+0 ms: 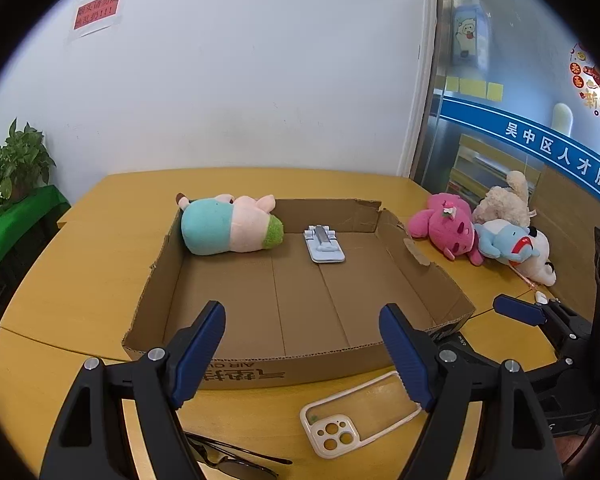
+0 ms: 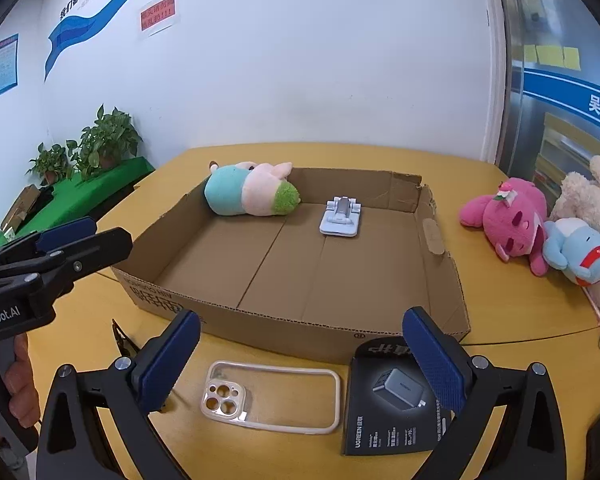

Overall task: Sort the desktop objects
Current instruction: 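Move both grippers back toward the black charger box, then grasp the black charger box with both grippers and lift it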

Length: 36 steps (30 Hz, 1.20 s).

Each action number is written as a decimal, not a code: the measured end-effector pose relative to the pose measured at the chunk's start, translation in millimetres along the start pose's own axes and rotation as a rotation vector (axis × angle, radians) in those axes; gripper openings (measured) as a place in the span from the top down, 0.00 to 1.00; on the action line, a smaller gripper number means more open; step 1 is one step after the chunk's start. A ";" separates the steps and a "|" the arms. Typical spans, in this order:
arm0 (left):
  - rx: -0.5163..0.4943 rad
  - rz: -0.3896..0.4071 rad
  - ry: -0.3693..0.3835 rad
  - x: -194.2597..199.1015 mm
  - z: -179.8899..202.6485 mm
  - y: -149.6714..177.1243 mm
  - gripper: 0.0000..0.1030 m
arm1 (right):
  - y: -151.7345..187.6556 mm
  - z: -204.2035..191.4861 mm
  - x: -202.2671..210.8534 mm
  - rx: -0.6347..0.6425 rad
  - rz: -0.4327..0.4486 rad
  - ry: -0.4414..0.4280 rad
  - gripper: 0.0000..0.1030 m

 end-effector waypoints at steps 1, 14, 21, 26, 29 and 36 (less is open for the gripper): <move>0.001 -0.005 0.001 -0.9 0.2 2.0 0.23 | 1.1 0.4 -0.3 -0.003 -0.001 0.000 0.00; 0.006 -0.122 0.010 -16.0 -12.5 40.3 0.23 | 42.8 14.0 -11.3 -0.026 -0.080 -0.094 0.00; 0.007 -0.200 0.057 -26.0 -6.2 64.9 0.23 | 78.2 68.0 -9.1 -0.136 -0.167 -0.015 0.00; -0.005 -0.239 0.107 -35.3 15.8 71.9 0.23 | 101.3 98.3 -15.6 -0.167 -0.233 0.062 0.00; -0.014 -0.261 0.178 -41.3 33.5 74.6 0.23 | 110.5 112.0 -20.5 -0.226 -0.254 0.000 0.00; -0.022 -0.351 0.307 -61.5 69.0 84.3 0.23 | 127.3 93.7 -9.8 -0.195 -0.269 -0.252 0.00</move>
Point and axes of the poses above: each gripper's, at about its wrist camera, not at the fingertips, and x roughly against the way its jaws point, z to its right, y to its underside, the point moved 2 cm from there along -x, roughly the way its jaws point, and after that the axes turned 14 degrees about -y, right-handed, at the moved point
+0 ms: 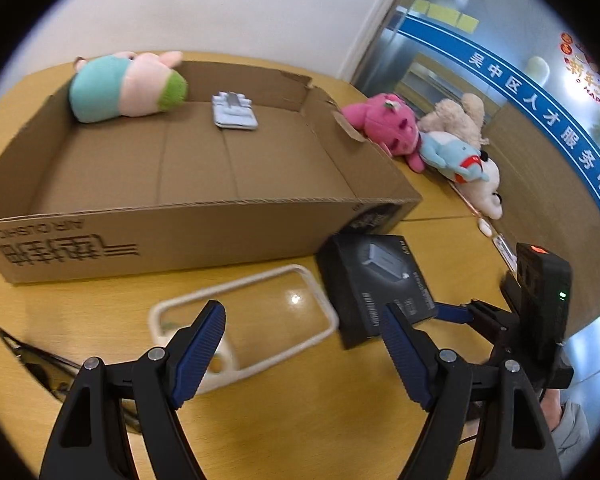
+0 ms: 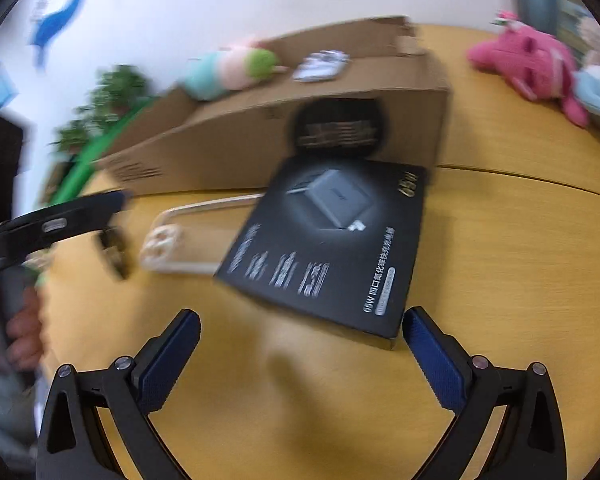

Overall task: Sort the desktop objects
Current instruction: 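Grasp the black charger box with both grippers and lift it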

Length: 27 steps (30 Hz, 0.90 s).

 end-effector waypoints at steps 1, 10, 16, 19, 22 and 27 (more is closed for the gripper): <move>-0.013 -0.005 0.015 -3.1 4.7 0.6 0.23 | 2.5 1.1 3.3 0.005 0.011 -0.009 0.00; -0.111 -0.092 0.186 -53.9 53.8 -10.7 0.24 | -0.3 22.1 -3.4 0.032 -0.025 0.058 0.00; -0.100 -0.207 0.219 -90.8 65.3 -4.6 0.32 | -8.1 18.5 -13.0 0.066 -0.033 0.059 0.07; -0.078 -0.199 0.227 -92.6 63.9 -3.5 0.34 | -4.8 12.7 -23.0 0.111 -0.060 0.131 0.09; -0.081 -0.175 0.212 -87.8 62.6 -2.1 0.35 | -1.0 6.7 -22.6 0.124 -0.045 0.153 0.16; -0.077 -0.112 0.174 -69.8 60.4 -3.6 0.41 | 3.1 -8.9 -12.5 0.144 0.008 0.168 0.19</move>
Point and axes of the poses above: each gripper's, at about its wrist camera, not at the fingertips, and x roughly against the way its jaws point, z to its right, y to its underside, the point moved 2 cm from there along -x, roughly the way its jaws point, and after that the axes turned 14 degrees about -y, right-handed, at the moved point
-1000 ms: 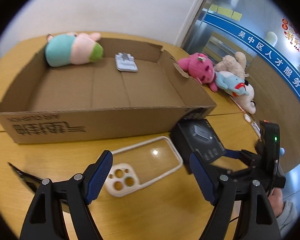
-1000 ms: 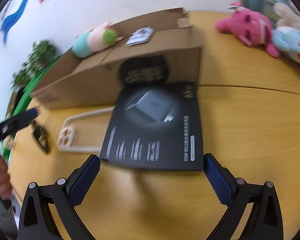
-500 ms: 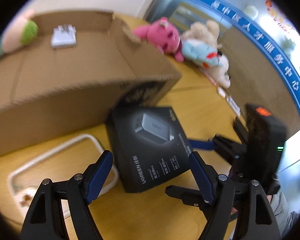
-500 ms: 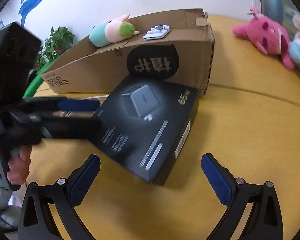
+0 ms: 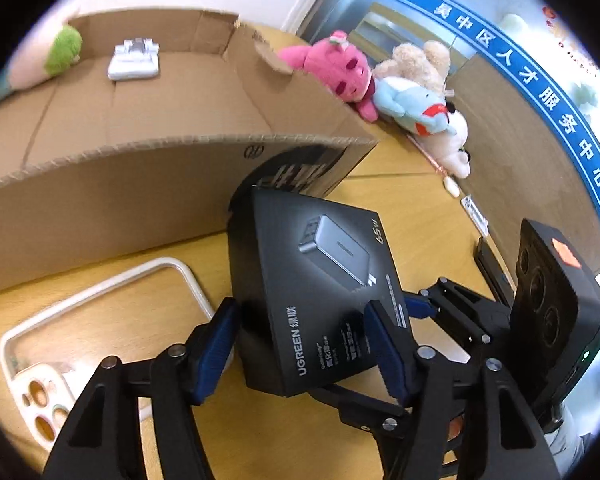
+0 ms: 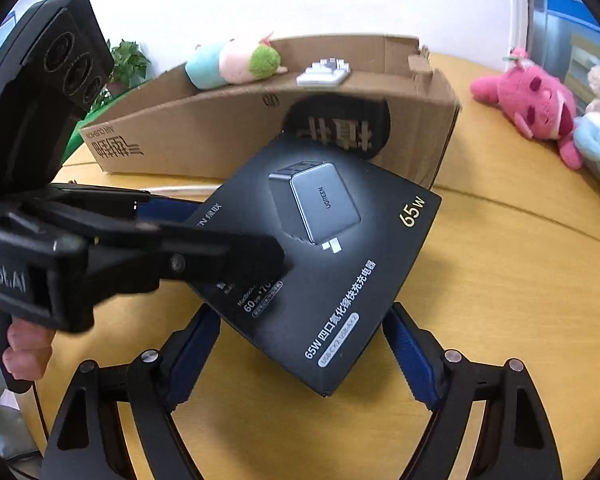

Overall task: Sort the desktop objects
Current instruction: 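Grasp the black charger box with both grippers and lift it, then carry the charger box with both grippers and release it inside the cardboard box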

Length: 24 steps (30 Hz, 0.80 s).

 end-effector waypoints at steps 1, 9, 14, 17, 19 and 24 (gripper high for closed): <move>0.010 0.013 0.000 7.0 -1.0 -1.2 0.42 | -1.3 -2.2 3.1 0.008 0.010 0.004 0.19; 0.028 0.178 0.002 78.3 -6.7 -22.4 0.42 | -45.5 -43.5 46.8 0.132 0.138 0.050 0.20; 0.014 0.295 -0.054 121.3 -18.5 -44.9 0.42 | -89.4 -74.4 51.5 0.234 0.179 0.050 0.20; 0.027 0.342 -0.076 138.5 -37.2 -56.6 0.42 | -116.6 -95.1 45.2 0.296 0.187 0.052 0.20; 0.032 0.370 -0.090 148.3 -48.9 -61.7 0.42 | -134.2 -108.0 39.8 0.323 0.193 0.042 0.20; 0.062 0.433 -0.137 173.7 -88.8 -75.9 0.42 | -179.3 -138.9 18.3 0.372 0.211 -0.021 0.20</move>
Point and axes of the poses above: each gripper's, at about its wrist camera, not at the fingertips, and x roughly against the way its jaws point, z to its right, y to its underside, the point moved 2 cm from there along -x, roughly the way its jaws point, and after that the axes turned 14 degrees about -y, right-handed, at the moved point
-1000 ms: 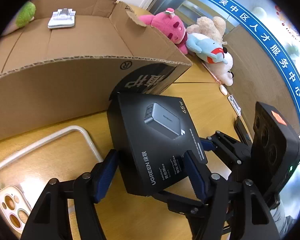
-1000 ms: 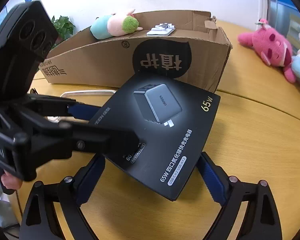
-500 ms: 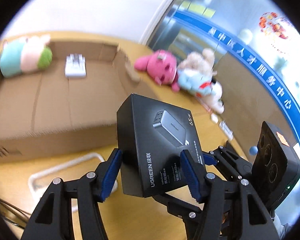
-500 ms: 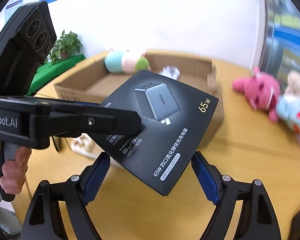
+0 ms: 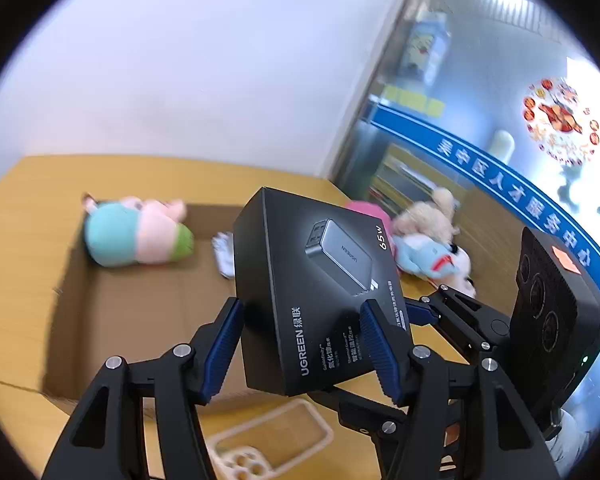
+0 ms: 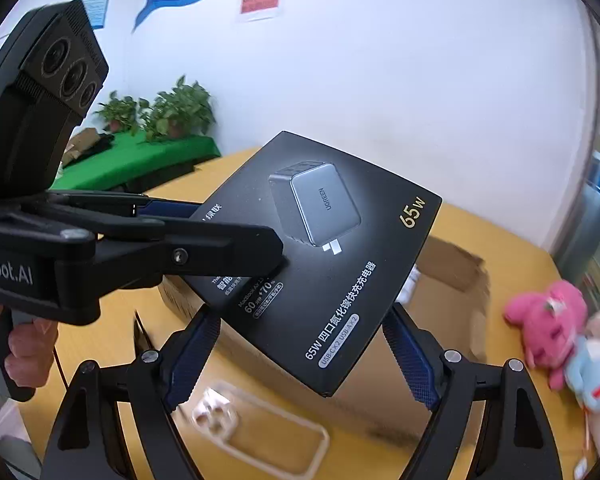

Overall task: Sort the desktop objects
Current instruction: 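Carry the charger box with both grippers and release it inside the cardboard box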

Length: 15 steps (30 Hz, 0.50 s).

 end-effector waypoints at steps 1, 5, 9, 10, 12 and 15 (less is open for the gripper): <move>0.010 0.002 -0.007 0.2 -9.0 -4.2 0.42 | -5.7 -1.3 -5.4 0.005 0.000 -0.007 0.20; 0.021 0.008 -0.051 -6.5 -42.4 -20.3 0.42 | -30.7 0.6 -39.1 0.001 -0.004 -0.059 0.20; 0.042 -0.002 -0.082 -23.7 -70.9 -29.6 0.42 | -48.7 8.6 -76.3 -0.011 -0.029 -0.096 0.20; 0.048 -0.009 -0.088 -28.3 -76.3 -30.8 0.42 | -53.3 10.5 -88.5 -0.012 -0.042 -0.104 0.20; 0.054 -0.032 -0.112 -44.1 -89.8 -33.5 0.42 | -59.2 16.7 -112.9 -0.023 -0.077 -0.127 0.20; 0.065 -0.073 -0.133 -65.4 -106.1 -32.8 0.42 | -61.9 29.2 -150.1 -0.040 -0.137 -0.167 0.20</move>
Point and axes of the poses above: each gripper's, at about its wrist camera, not at the fingertips, and x roughly against the way its jaws point, z to its right, y to its underside, the point moved 2 cm from there along -x, roughly the way its jaws point, and after that the axes turned 14 degrees about -y, right-handed, at the moved point
